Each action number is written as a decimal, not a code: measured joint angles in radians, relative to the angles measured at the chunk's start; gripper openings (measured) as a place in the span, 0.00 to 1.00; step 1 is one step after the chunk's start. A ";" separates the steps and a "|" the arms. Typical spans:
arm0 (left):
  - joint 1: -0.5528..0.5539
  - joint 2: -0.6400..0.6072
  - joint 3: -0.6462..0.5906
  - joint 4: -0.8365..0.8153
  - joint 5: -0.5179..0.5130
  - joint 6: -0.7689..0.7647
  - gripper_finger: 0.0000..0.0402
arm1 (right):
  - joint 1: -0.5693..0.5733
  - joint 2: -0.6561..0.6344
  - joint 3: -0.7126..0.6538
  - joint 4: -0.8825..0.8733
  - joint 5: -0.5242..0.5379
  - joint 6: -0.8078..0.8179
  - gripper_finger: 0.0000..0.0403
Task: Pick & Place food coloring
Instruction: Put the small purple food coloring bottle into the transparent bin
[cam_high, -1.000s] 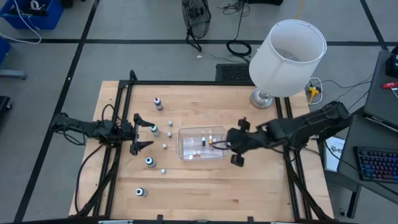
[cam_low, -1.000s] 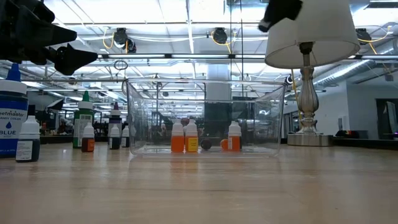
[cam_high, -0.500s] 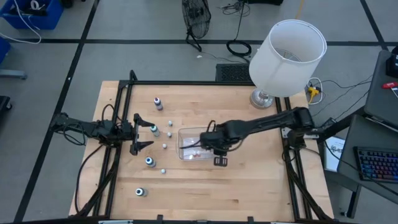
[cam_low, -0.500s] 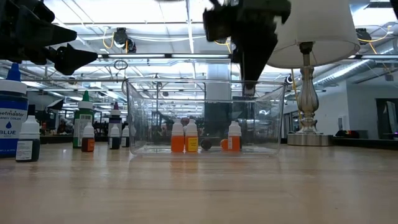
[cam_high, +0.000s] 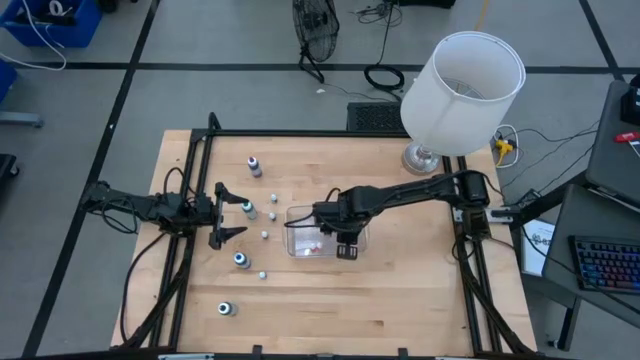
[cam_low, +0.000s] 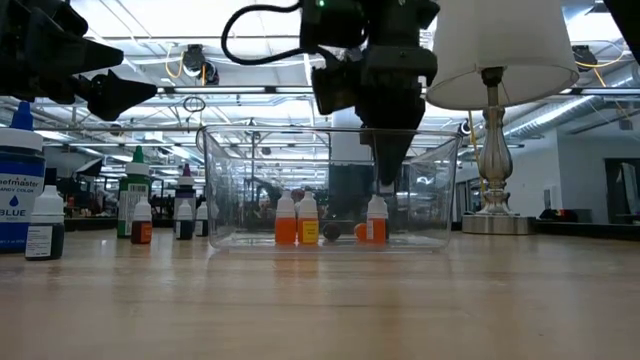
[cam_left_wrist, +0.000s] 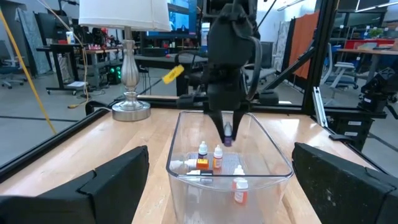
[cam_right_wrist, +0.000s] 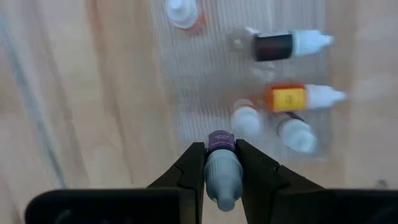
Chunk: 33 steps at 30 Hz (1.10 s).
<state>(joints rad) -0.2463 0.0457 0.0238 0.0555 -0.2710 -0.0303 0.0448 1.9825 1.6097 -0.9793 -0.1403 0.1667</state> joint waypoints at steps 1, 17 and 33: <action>0.000 0.000 0.000 0.000 0.000 0.000 0.97 | -0.004 -0.001 -0.015 0.021 -0.018 0.001 0.14; 0.000 0.000 0.000 0.000 0.000 0.000 0.97 | -0.011 0.001 -0.132 0.116 -0.048 0.047 0.28; 0.000 0.000 0.000 0.000 0.000 0.000 0.97 | -0.003 -0.033 -0.134 0.113 -0.048 0.083 0.43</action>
<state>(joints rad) -0.2462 0.0460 0.0238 0.0555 -0.2710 -0.0299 0.0418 1.9490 1.4761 -0.8661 -0.1886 0.2501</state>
